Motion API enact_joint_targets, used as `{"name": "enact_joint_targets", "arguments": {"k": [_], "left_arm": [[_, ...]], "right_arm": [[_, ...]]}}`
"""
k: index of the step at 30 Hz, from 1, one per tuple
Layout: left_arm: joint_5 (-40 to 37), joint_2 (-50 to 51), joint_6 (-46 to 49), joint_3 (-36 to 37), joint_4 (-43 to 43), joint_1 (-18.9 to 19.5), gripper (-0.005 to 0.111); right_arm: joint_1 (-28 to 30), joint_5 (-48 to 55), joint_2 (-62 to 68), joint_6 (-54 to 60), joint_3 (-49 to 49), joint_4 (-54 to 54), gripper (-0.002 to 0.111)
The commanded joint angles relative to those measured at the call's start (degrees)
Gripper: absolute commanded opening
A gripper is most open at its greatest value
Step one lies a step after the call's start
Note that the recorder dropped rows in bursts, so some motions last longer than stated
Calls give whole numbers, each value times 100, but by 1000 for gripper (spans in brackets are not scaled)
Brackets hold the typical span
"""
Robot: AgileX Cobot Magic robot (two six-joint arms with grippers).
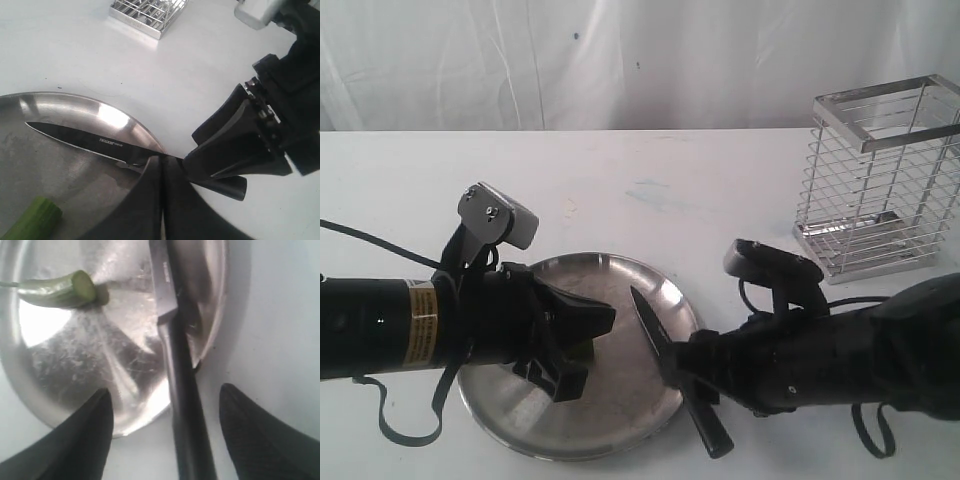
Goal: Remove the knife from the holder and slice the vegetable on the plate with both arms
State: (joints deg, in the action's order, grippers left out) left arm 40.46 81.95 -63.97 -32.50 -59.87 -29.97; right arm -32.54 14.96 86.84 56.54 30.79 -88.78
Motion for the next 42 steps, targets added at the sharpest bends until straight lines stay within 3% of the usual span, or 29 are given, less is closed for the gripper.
{"name": "enact_joint_targets", "arguments": {"k": [1, 5, 9, 24, 42], "left_arm": [[45, -61, -46, -18, -71, 13, 0], [45, -61, -46, -18, -71, 13, 0], [45, -61, -46, -18, -71, 13, 0], [44, -61, -46, -18, -119, 13, 0], [73, -61, -46, -18, -117, 13, 0]], "right_arm": [[883, 1654, -33, -987, 441, 1540, 58], [1417, 2938, -20, -2205, 1098, 3816, 58], [1559, 4257, 218, -2438, 1564, 4840, 58], [1559, 3945, 1339, -1934, 1614, 4551, 58], [1559, 3753, 1655, -1121, 1664, 3685, 58]]}}
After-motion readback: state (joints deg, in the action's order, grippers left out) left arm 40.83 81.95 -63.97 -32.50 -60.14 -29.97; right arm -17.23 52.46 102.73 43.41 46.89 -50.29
